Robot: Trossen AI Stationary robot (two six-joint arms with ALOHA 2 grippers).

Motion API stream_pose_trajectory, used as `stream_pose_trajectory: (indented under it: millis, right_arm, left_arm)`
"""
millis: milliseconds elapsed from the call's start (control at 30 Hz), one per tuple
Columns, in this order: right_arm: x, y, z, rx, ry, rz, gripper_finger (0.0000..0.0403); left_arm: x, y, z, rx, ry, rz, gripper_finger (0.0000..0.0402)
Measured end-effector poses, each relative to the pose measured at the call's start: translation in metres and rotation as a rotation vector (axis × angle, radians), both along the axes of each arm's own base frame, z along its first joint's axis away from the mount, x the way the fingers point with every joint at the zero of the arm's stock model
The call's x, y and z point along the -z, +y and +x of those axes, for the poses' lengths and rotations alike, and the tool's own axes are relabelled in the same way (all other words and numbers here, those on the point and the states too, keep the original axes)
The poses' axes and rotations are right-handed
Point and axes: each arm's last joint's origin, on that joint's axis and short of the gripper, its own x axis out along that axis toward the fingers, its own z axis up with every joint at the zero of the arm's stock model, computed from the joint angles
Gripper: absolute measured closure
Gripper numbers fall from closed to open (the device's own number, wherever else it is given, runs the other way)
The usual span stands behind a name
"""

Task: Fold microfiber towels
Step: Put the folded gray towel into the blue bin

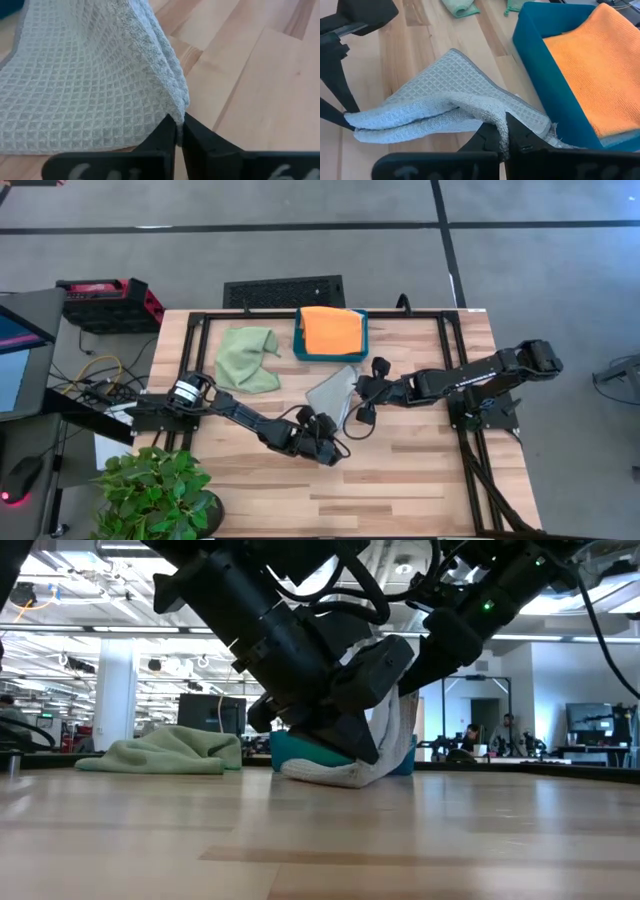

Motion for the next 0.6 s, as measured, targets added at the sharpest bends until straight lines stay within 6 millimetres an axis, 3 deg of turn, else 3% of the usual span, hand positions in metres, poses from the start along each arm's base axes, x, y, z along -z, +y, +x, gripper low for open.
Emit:
stream_pose_trajectory:
  millis: [267,600]
  right_arm:
    - [0.003,0.000,-0.005,-0.006,0.062,-0.004,0.0390]
    - [0.005,0.011,-0.010,-0.067,0.146,-0.031,0.0393]
  left_arm:
    - [-0.009,0.002,-0.006,0.003,0.041,0.009,0.0399]
    - [-0.065,0.013,-0.030,-0.053,0.050,0.054,0.0401]
